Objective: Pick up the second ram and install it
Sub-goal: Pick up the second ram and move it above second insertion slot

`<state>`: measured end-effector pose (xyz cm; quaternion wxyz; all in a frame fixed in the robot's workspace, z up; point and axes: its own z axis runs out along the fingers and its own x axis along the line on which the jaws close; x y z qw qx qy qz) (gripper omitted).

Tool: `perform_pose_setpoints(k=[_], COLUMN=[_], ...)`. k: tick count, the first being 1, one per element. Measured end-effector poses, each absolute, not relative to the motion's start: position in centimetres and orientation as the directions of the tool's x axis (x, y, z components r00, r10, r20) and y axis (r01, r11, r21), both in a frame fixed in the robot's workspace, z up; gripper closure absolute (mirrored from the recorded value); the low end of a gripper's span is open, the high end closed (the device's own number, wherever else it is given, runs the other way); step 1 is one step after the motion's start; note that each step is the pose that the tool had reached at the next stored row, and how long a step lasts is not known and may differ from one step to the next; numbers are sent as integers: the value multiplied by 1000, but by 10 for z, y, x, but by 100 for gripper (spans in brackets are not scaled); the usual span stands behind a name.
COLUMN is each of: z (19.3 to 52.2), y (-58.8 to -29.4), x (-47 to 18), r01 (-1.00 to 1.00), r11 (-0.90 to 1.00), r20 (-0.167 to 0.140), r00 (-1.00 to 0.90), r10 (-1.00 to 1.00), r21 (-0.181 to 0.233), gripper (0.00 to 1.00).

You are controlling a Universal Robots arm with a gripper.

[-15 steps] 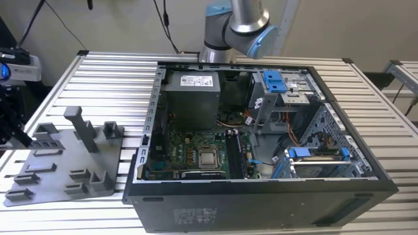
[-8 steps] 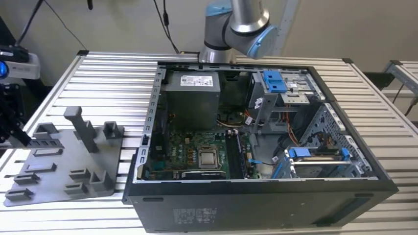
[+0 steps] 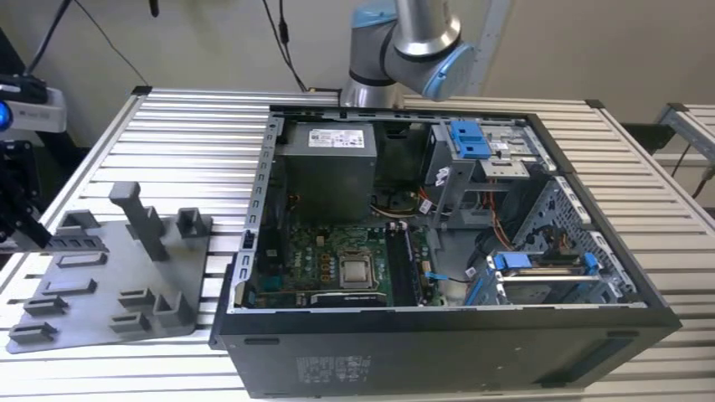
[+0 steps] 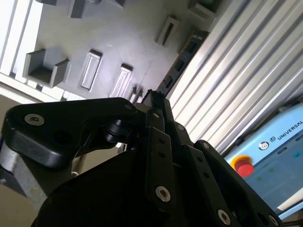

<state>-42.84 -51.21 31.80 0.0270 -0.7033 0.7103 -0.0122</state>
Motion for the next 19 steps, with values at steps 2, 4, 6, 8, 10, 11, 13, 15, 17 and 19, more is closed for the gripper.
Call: perform_pose_setpoints(k=[2, 4, 6, 8, 10, 11, 13, 15, 17, 19], z=[319, 320, 320, 321, 321, 321, 322, 324, 325, 326], y=[-512, -512, -512, -512, -512, -512, -512, -512, -512, -512], x=[-428, -428, -428, -428, -429, -429, -429, -429, -429, -429], r01=[-998, -998, -998, -998, -998, -998, -998, -998, -998, -998], r11=[11, 11, 11, 11, 11, 11, 11, 11, 12, 13], r20=[-21, -21, -21, -21, -21, -21, -21, -21, -21, -21], r00=[-9, -9, -10, -10, -10, -10, -10, -10, -11, -11], r10=[-1000, -1000, -1000, -1000, -1000, -1000, -1000, -1000, -1000, -1000], r21=[-55, -55, -55, -55, -55, -55, -55, -55, -55, -55], gripper=[86, 86, 86, 86, 86, 86, 86, 86, 86, 86])
